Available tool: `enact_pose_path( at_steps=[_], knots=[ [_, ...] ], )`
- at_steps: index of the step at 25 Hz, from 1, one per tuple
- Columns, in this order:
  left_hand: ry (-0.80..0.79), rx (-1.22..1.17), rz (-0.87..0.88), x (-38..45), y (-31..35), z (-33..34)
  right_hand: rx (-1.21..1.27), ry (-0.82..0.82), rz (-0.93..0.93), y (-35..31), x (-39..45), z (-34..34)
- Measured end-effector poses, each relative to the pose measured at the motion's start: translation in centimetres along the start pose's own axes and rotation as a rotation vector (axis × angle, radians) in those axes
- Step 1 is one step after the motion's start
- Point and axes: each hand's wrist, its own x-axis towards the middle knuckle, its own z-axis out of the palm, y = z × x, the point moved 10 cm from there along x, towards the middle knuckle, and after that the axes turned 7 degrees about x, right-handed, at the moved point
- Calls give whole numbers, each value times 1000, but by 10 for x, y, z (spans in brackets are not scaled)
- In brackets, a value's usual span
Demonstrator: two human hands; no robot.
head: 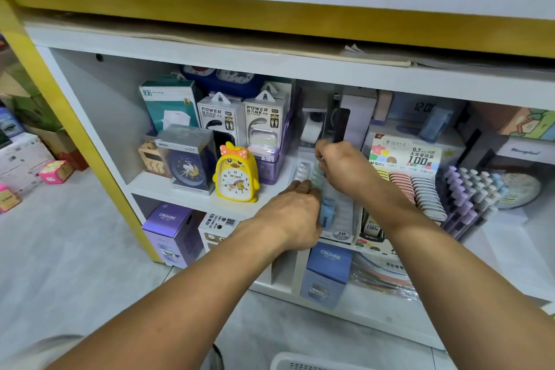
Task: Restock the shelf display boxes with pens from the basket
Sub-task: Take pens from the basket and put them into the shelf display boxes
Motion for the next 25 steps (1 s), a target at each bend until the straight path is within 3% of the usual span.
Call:
enact_pose_path(
  at_steps=[9,12,15,18,20,23,25],
  knots=[
    [-6,-33,2,1,0,-2,-175,-104,22,4,-6,11],
    [-25,-47,-11,0,1,-3,-93,21,-17,-6,-8,-19],
    [107,-60,-12,-11,6,-24,103,182,-43,-14,-28,-61],
    [298,-48,4,-28,23,-44,314,109,31,-7,-73,-62],
    [189,-81,5,-37,36,-25,365,27,87,2,-112,-42],
    [-201,27,115,-57,65,43,302,-108,96,14,-166,7],
    [-477,148,250,-79,87,99,305,-311,149,30,-208,65]
  ],
)
